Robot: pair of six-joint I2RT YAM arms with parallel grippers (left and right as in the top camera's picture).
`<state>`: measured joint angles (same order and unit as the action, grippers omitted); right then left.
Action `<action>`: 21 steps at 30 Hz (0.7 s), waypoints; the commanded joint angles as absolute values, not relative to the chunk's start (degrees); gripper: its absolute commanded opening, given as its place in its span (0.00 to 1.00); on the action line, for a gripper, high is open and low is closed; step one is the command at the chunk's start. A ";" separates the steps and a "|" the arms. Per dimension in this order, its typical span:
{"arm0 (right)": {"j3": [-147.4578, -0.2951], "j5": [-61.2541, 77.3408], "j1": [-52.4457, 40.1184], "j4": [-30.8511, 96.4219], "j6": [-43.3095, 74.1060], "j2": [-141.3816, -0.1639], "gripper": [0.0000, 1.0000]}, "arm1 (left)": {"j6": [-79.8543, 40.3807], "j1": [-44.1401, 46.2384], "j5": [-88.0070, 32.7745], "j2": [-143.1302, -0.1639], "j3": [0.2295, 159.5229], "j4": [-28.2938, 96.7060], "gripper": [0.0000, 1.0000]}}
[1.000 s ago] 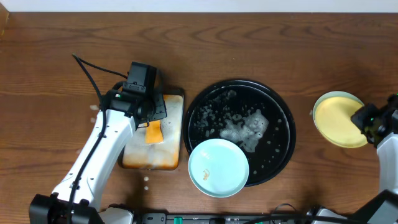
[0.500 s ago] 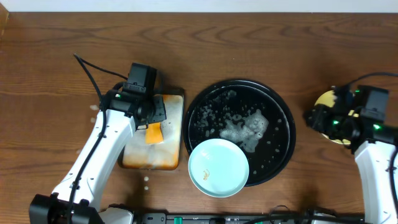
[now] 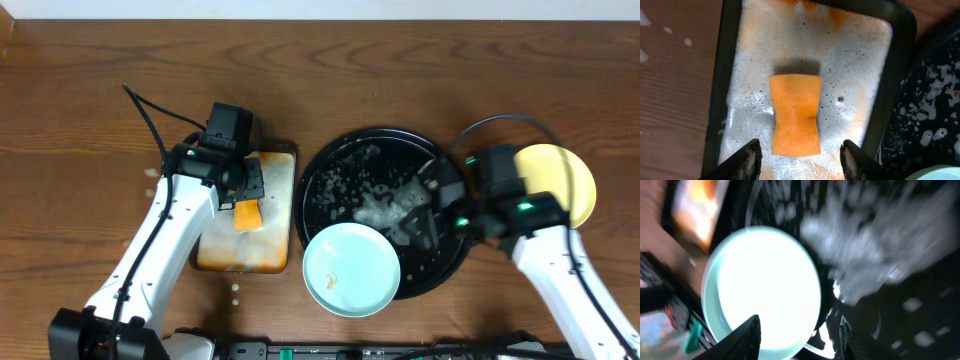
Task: Clean dirty plates on tray and stack at the side
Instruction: 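Move the right gripper to the blue plate and grip its rim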
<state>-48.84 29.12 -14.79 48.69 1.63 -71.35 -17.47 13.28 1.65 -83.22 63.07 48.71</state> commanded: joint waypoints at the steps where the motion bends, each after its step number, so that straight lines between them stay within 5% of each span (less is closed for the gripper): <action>1: -44.71 19.35 -21.67 49.06 11.90 -73.80 0.48 | -16.58 13.04 1.93 -83.70 62.41 49.06 0.53; 10: -38.76 19.51 -29.76 44.49 19.31 -81.17 0.36 | -16.56 13.04 1.93 -83.70 62.41 48.64 0.55; 12: -38.46 19.29 -29.71 43.44 19.35 -81.78 0.14 | -16.56 13.04 1.93 -83.70 62.41 48.60 0.56; 15: -38.68 17.69 -28.91 40.95 19.49 -81.17 0.02 | -16.56 13.04 1.93 -83.70 62.41 48.58 0.56; 21: -42.13 7.40 -25.80 38.15 19.53 -79.70 0.01 | -16.56 13.04 1.93 -83.70 62.41 48.58 0.58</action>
<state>-39.09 15.40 -27.90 39.33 18.68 -81.23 -17.28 13.28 1.65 -83.22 63.07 48.56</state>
